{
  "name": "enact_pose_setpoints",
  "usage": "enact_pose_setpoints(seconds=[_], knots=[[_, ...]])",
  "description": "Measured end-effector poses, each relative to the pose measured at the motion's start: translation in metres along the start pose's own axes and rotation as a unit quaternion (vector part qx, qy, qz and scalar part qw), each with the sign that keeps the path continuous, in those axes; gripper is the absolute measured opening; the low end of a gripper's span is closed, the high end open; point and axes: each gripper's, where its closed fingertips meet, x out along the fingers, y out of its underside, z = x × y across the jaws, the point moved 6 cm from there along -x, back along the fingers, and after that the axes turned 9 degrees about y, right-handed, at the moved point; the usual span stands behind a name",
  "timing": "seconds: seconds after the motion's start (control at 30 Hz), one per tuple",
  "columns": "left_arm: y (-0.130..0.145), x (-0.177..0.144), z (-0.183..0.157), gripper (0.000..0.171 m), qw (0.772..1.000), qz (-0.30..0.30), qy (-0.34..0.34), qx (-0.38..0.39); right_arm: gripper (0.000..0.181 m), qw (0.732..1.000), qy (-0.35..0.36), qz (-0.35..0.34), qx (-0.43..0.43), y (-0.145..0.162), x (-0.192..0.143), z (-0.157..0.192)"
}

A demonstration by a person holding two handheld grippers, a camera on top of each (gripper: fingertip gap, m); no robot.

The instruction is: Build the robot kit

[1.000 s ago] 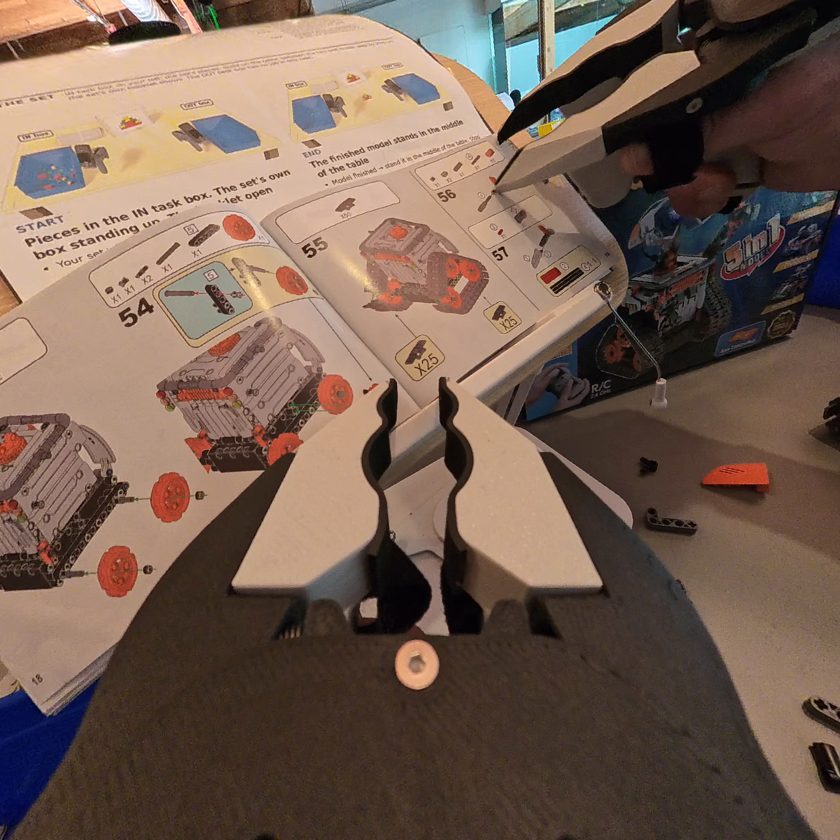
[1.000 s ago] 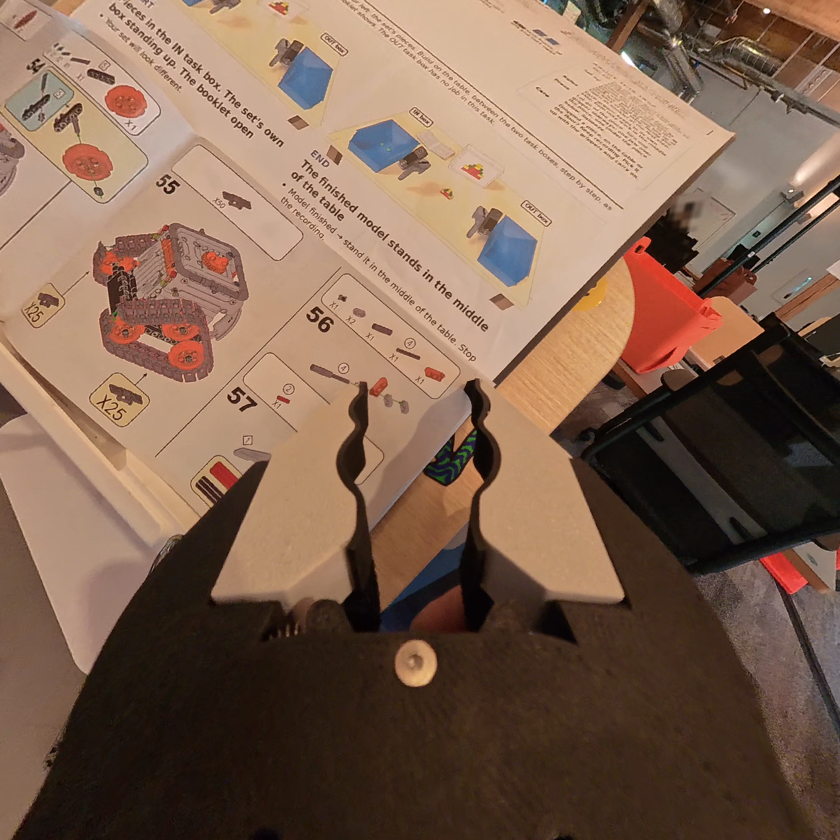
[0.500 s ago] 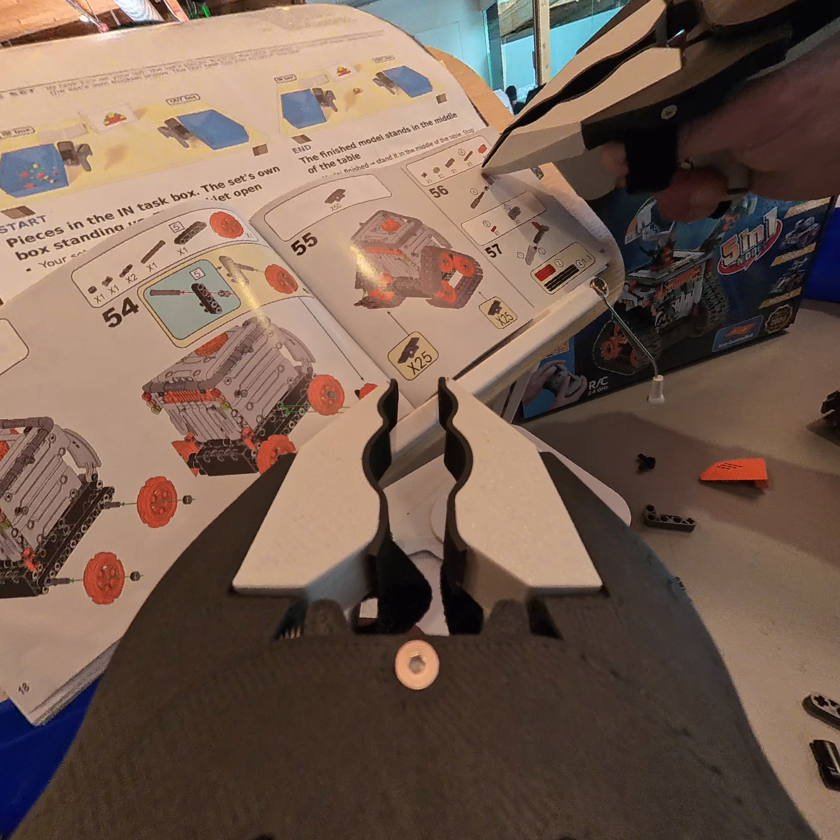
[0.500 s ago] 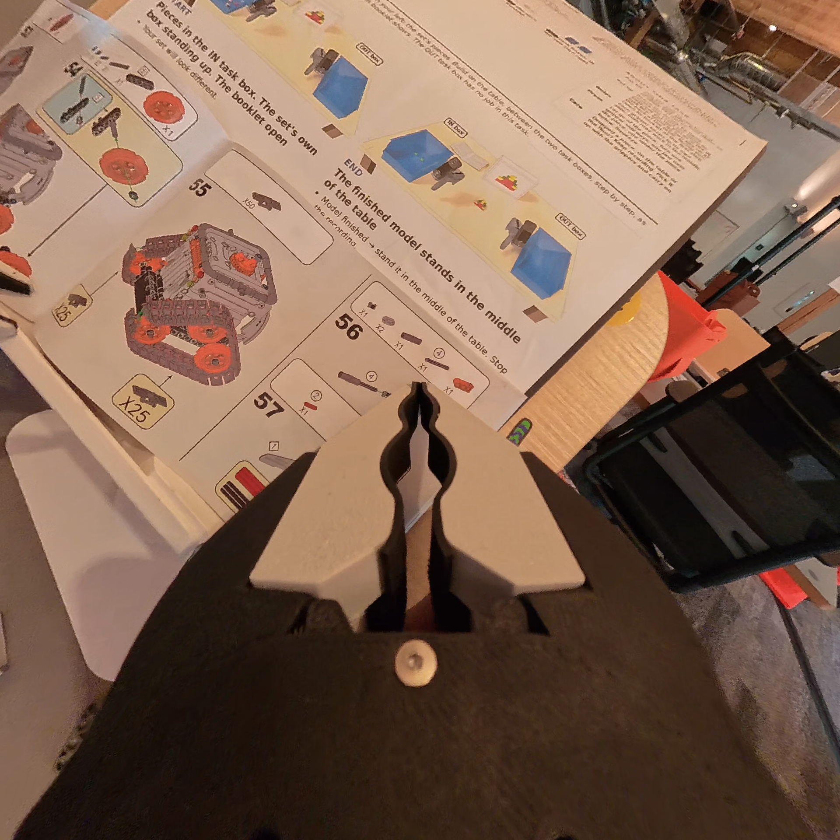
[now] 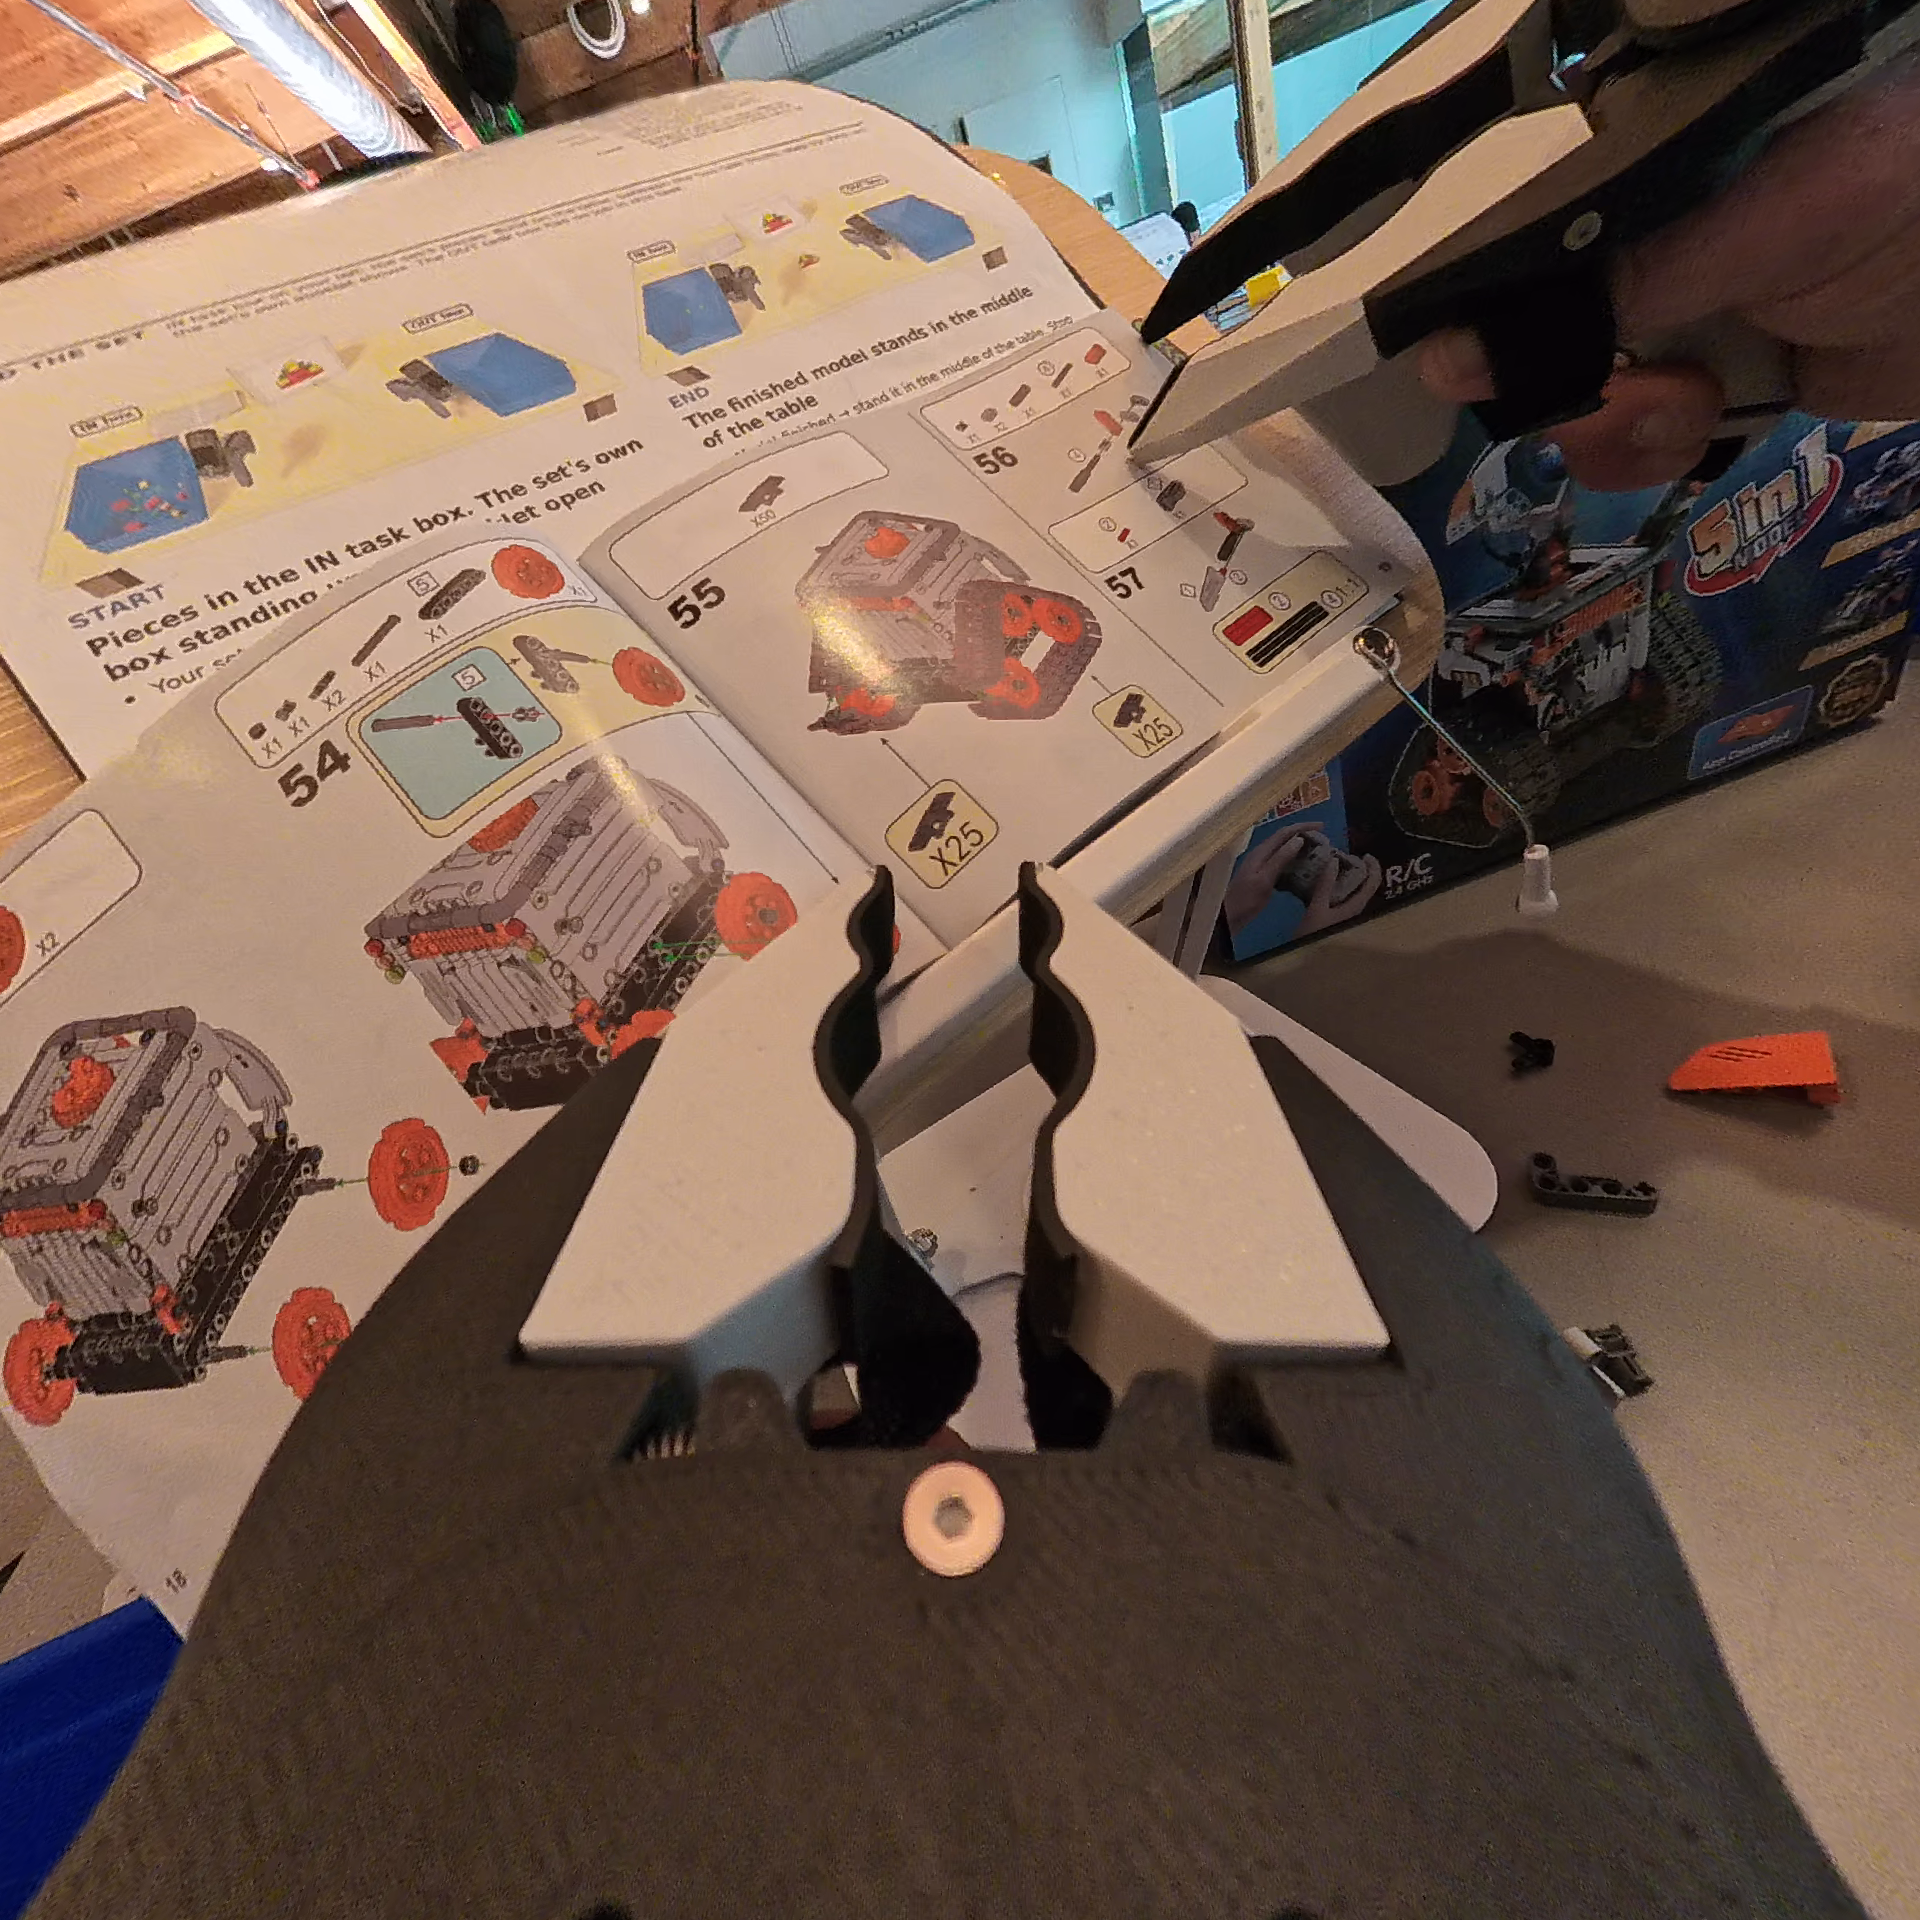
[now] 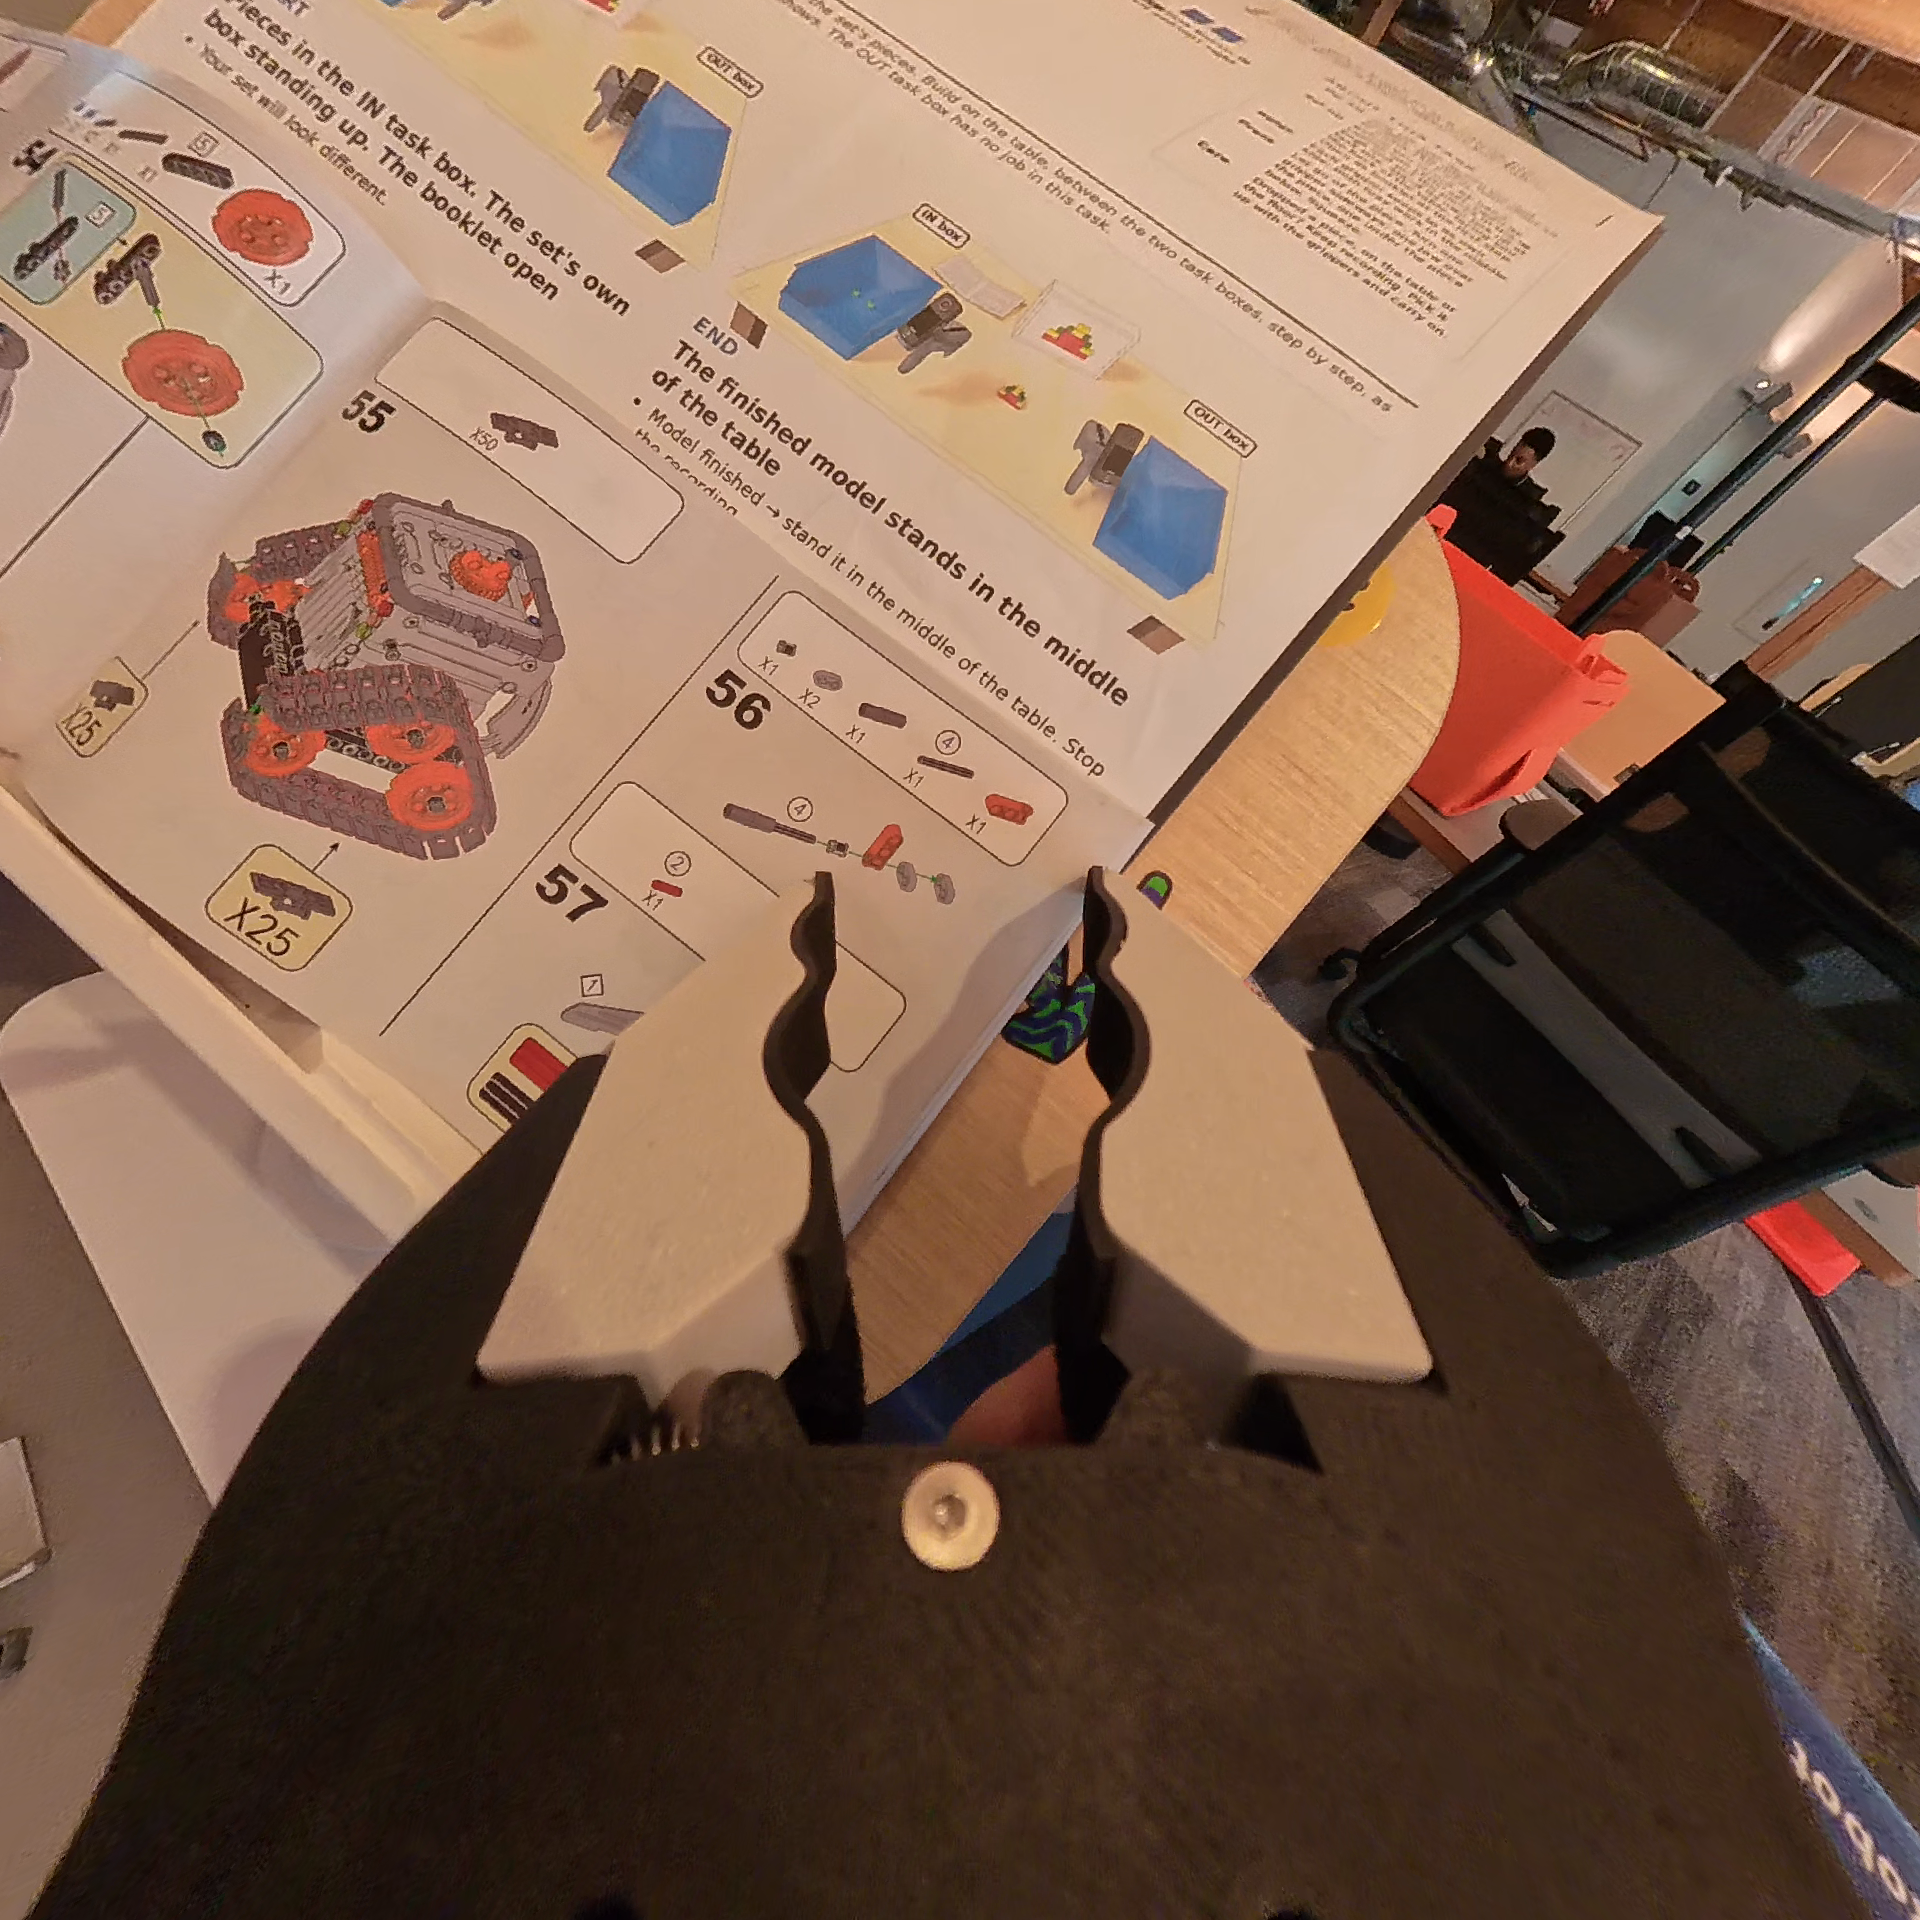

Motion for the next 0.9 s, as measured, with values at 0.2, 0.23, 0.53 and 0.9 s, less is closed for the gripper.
enact_pose_setpoints(seconds=[0.2, 0.23, 0.53, 0.9], knots=[[0.001, 0.001, -0.002, 0.023, 1.0, 0.004, 0.001, 0.002, 0.04, 1.0, 0.008, -0.001, 0.003, 0.0, 0.001, -0.002], [0.001, 0.002, -0.002, 0.023, 1.0, 0.005, 0.002, 0.003, 0.038, 1.0, 0.008, -0.002, 0.005, 0.0, 0.001, -0.002], [0.002, 0.003, -0.004, 0.023, 1.0, 0.007, 0.001, 0.008, 0.025, 0.999, 0.025, -0.016, -0.021, -0.001, -0.004, 0.006], [-0.001, 0.002, -0.006, 0.024, 1.0, 0.008, -0.007, 0.023, 0.0, 0.999, 0.031, -0.017, -0.039, 0.002, -0.006, 0.014]])
